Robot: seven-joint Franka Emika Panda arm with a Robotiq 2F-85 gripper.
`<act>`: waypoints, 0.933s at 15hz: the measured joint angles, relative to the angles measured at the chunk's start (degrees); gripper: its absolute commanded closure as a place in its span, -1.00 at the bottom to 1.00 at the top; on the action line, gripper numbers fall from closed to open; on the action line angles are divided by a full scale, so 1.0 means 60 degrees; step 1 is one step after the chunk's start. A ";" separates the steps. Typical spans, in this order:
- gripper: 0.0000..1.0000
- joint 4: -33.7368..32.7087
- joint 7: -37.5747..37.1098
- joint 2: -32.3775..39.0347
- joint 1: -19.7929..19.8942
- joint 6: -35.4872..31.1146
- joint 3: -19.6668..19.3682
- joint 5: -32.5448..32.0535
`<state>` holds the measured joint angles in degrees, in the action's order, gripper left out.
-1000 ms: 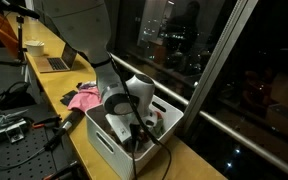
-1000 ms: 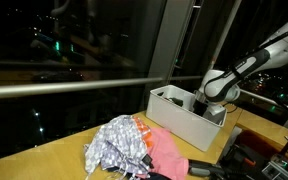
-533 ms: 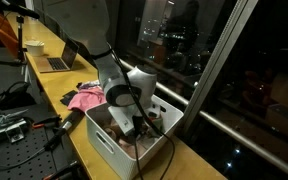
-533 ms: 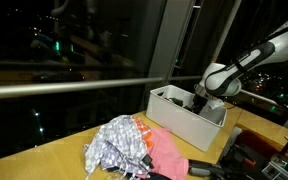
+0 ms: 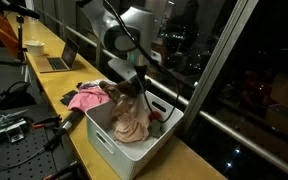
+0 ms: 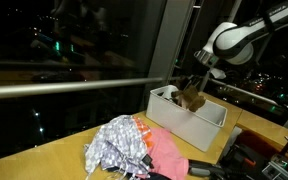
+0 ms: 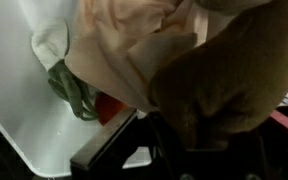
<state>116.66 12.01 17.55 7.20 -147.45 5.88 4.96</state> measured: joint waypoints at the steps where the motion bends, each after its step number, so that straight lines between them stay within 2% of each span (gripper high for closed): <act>1: 1.00 -0.0011 0.0000 -0.0376 -0.0156 0.0209 0.0095 0.0141; 7: 1.00 -0.0187 -0.0581 -0.1992 -0.1713 0.1234 0.0718 0.0457; 11: 1.00 -0.0276 -0.1067 -0.2069 -0.2853 0.1352 0.1301 0.0531; 14: 1.00 -0.0618 -0.1257 -0.2054 -0.3461 0.1553 0.1632 0.0513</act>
<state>112.96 4.47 5.22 -13.57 -138.13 15.67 8.03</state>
